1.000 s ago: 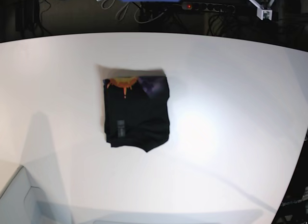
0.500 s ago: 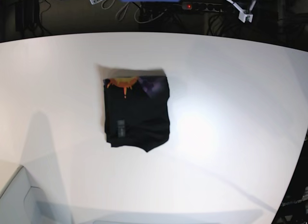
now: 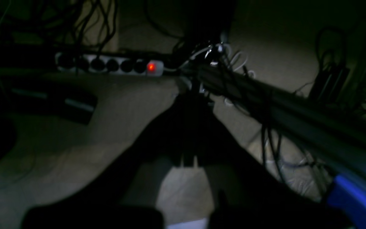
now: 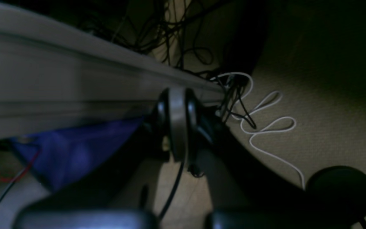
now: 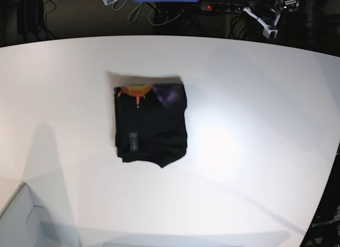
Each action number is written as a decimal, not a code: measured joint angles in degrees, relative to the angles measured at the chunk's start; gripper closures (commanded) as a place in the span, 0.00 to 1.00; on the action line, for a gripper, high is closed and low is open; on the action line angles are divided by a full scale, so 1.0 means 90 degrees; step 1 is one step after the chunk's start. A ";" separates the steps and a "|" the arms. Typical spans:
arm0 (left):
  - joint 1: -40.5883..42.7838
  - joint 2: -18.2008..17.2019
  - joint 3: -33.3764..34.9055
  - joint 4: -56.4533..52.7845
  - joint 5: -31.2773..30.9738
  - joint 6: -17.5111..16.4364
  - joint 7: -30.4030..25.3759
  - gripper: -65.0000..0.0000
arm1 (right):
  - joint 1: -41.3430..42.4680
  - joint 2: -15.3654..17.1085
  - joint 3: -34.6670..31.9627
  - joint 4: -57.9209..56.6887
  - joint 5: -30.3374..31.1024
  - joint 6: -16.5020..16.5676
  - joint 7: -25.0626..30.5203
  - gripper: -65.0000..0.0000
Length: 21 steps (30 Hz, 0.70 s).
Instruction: Layout the t-shirt on the table in an organized manner, then fold the t-shirt properly
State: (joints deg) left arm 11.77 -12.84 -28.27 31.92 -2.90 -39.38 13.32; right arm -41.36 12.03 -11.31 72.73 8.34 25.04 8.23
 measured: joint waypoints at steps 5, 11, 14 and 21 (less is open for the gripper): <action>-0.0563 -0.0022 0.0641 -0.0894 0.0015 0.0015 0.0002 1.00 | 0.1027 -0.0255 0.0544 -0.1977 0.0036 -0.0005 0.0083 1.00; -0.0855 -0.0090 0.1389 -0.1144 -0.0002 0.0248 -0.0527 1.00 | 0.1872 -0.0398 0.0911 -0.4279 0.0039 -0.0051 0.1059 1.00; -0.0899 -0.0143 0.1761 -0.1377 -0.0034 0.1472 -0.1404 1.00 | 0.2450 -0.0525 0.0899 -0.5651 0.0015 -0.0211 0.1447 1.00; -0.1222 -0.0100 0.2761 -0.2798 -0.0044 0.2567 -0.1943 1.00 | 0.3512 -0.0772 0.0894 -0.7660 0.0066 -0.2897 0.2348 1.00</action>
State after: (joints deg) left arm 0.78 -13.74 -3.42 6.74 -3.29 -16.27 -4.16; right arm -9.76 5.08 -3.27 3.79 8.93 -1.04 29.36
